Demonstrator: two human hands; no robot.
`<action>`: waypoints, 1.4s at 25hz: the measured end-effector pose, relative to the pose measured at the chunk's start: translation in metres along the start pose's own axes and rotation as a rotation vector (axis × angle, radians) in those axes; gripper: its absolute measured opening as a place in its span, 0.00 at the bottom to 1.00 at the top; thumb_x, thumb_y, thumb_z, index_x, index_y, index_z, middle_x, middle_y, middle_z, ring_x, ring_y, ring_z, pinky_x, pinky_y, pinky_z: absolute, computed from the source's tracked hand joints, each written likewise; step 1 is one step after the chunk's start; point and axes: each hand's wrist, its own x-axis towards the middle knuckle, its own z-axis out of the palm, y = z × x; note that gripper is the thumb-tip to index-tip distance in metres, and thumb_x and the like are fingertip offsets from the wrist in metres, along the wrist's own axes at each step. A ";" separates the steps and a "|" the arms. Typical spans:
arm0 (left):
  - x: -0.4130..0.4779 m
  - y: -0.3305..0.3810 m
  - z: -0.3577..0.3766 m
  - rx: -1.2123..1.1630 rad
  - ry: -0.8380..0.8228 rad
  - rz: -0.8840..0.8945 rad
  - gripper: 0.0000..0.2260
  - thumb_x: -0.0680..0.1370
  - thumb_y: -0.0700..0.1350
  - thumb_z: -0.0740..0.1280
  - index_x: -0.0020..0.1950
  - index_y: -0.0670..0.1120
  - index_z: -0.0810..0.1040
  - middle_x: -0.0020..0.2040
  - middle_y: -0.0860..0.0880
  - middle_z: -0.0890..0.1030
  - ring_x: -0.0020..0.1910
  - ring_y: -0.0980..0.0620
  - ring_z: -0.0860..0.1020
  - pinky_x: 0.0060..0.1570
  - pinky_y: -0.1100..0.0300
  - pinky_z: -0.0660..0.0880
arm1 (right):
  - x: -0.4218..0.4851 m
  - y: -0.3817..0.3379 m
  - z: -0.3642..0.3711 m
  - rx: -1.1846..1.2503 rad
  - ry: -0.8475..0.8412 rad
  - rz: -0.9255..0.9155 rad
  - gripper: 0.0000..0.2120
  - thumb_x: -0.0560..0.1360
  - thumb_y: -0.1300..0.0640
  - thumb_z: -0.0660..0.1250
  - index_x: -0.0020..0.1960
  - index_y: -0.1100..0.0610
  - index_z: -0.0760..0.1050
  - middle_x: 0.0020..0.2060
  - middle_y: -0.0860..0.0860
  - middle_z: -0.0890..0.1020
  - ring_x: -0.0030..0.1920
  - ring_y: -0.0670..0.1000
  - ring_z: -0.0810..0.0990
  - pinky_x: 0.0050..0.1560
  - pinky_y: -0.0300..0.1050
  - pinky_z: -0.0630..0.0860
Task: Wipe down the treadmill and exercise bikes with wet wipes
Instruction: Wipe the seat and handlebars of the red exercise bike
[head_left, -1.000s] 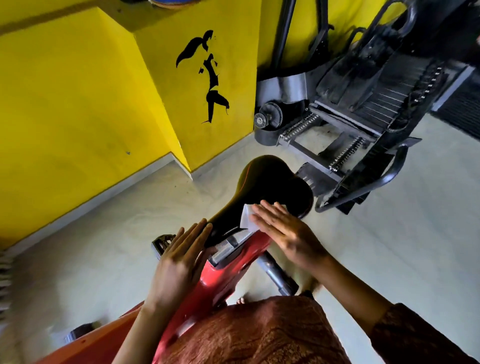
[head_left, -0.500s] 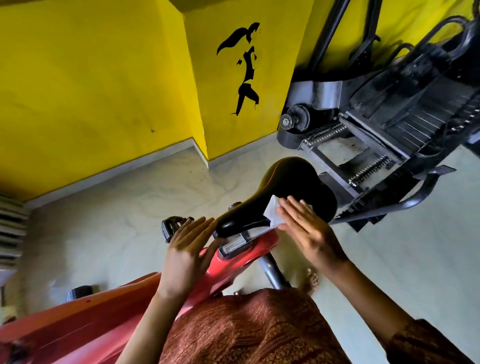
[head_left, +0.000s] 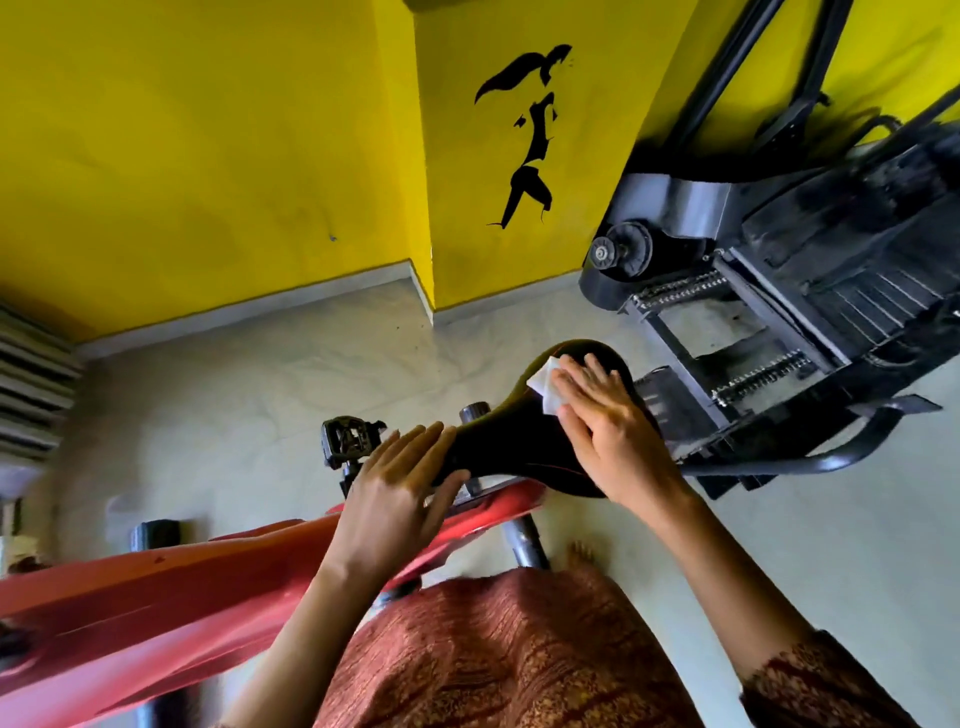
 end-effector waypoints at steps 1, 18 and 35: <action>0.004 0.005 0.003 0.018 -0.025 -0.020 0.21 0.79 0.53 0.60 0.60 0.38 0.80 0.56 0.40 0.82 0.53 0.42 0.82 0.55 0.45 0.78 | 0.004 -0.013 0.004 0.032 -0.033 -0.028 0.20 0.79 0.55 0.54 0.65 0.64 0.74 0.67 0.57 0.73 0.69 0.63 0.68 0.68 0.65 0.64; 0.047 0.102 0.047 0.411 0.079 -0.544 0.21 0.80 0.54 0.57 0.58 0.41 0.81 0.57 0.42 0.81 0.58 0.42 0.79 0.61 0.42 0.70 | 0.082 0.076 -0.038 0.384 -0.635 -0.341 0.18 0.82 0.56 0.56 0.71 0.59 0.69 0.71 0.50 0.68 0.74 0.51 0.61 0.72 0.39 0.54; -0.025 0.111 0.055 0.434 0.298 -0.829 0.23 0.80 0.51 0.60 0.71 0.40 0.68 0.70 0.44 0.70 0.68 0.44 0.72 0.65 0.45 0.66 | 0.132 -0.037 0.004 0.141 -1.314 -0.425 0.21 0.81 0.47 0.56 0.33 0.56 0.65 0.32 0.51 0.70 0.36 0.50 0.68 0.37 0.45 0.65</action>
